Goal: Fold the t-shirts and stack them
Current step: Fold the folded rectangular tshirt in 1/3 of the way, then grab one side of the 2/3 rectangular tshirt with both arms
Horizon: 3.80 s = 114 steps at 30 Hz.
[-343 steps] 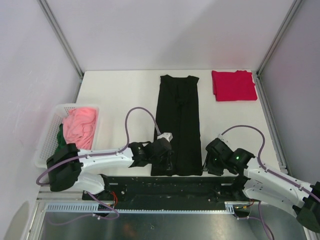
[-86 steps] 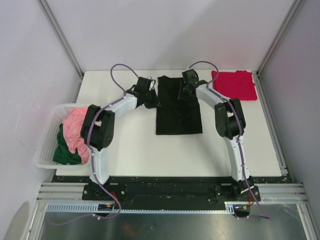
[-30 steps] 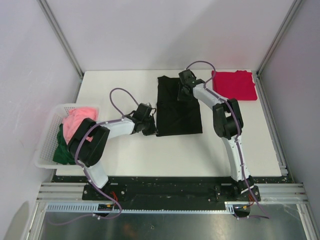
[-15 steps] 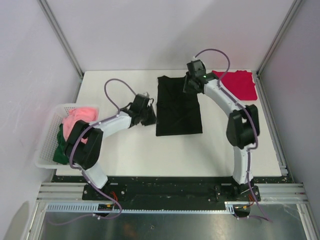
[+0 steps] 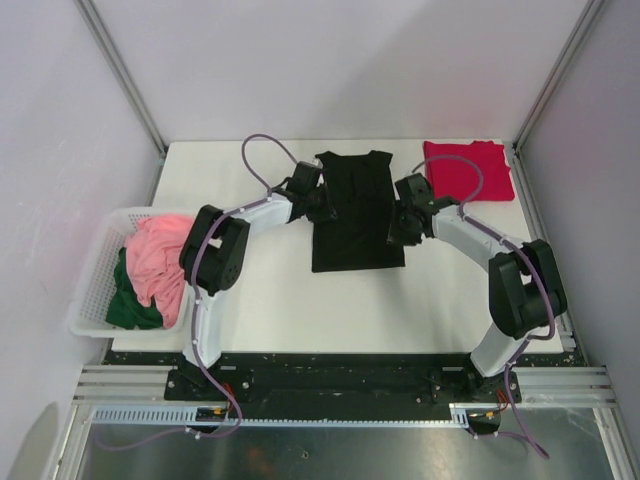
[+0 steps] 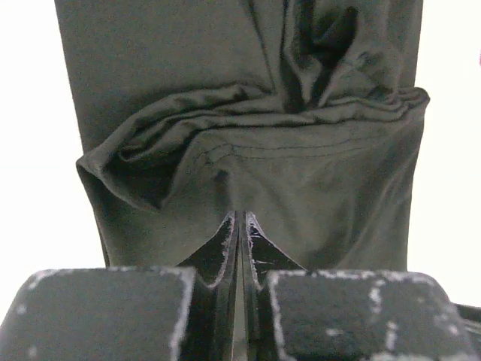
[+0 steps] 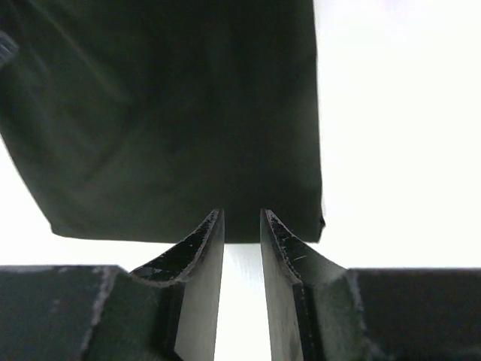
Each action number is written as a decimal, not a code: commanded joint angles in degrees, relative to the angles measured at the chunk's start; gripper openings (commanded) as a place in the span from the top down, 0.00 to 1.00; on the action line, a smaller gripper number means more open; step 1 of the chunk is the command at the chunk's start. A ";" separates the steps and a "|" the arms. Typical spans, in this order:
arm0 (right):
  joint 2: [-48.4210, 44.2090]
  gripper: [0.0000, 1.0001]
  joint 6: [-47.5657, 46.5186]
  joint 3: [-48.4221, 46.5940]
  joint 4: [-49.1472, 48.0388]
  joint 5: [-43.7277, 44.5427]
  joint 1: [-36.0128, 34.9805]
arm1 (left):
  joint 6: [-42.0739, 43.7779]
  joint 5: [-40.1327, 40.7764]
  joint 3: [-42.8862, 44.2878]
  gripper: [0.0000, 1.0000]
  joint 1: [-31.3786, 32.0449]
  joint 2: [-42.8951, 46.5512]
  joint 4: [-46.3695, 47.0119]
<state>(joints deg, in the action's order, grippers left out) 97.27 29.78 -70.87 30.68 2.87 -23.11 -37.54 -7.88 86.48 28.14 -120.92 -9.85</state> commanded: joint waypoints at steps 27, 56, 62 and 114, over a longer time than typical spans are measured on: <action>-1.79 0.72 1.62 19.39 -9.64 -5.43 0.28 | -0.03 -1.23 10.72 0.95 -6.24 -8.60 0.02; -5.90 0.61 1.15 19.46 -12.27 -6.68 4.42 | 2.89 -14.46 -3.28 0.59 -8.21 8.54 -0.40; -4.46 0.60 2.74 19.46 -16.74 -10.00 6.31 | 3.96 -14.29 -17.75 0.60 -7.63 15.69 0.57; 0.86 0.85 5.26 19.37 -15.44 -5.29 2.81 | 0.28 -2.74 -31.98 0.75 -1.17 18.67 2.86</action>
<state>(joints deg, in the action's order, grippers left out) 96.23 35.20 -51.77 13.08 -3.01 -19.77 -37.26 -13.37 53.76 26.13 -101.16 -6.63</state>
